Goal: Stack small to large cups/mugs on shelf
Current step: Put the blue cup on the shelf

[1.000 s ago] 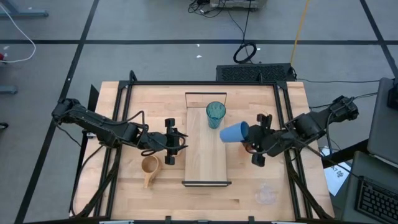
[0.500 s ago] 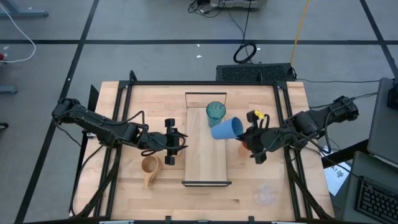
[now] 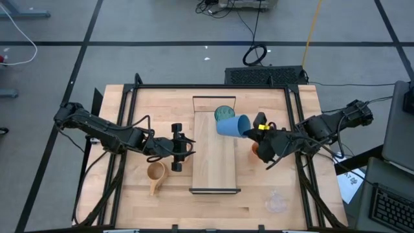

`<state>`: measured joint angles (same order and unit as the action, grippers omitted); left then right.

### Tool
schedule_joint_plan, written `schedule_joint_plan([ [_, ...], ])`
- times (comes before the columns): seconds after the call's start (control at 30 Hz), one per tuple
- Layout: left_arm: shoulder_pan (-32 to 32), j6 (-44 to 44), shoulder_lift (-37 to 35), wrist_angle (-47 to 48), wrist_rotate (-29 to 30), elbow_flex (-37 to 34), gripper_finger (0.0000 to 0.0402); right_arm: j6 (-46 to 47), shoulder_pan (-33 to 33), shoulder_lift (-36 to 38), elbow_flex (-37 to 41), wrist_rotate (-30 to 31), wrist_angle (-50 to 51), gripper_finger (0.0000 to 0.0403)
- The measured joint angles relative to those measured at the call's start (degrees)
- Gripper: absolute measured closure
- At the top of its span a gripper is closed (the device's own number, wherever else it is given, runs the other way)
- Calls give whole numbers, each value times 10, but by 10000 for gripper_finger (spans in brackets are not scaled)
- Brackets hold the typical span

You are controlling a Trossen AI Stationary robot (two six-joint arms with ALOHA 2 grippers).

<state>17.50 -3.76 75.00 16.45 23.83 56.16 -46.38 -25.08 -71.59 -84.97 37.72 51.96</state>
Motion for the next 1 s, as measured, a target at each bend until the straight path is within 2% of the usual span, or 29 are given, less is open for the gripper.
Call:
schedule_joint_plan([
  [0.13,0,1,0,0,0,0,213,6,0,0,0,0,-7,403],
  [0.47,1,4,0,0,0,-8,213,106,-1,0,17,-2,-3,403],
  [0.73,1,1,0,-8,3,-12,213,273,-1,0,39,-3,-23,403],
  [1.0,1,-7,0,-27,3,-12,213,477,-1,0,48,-4,-100,403],
])
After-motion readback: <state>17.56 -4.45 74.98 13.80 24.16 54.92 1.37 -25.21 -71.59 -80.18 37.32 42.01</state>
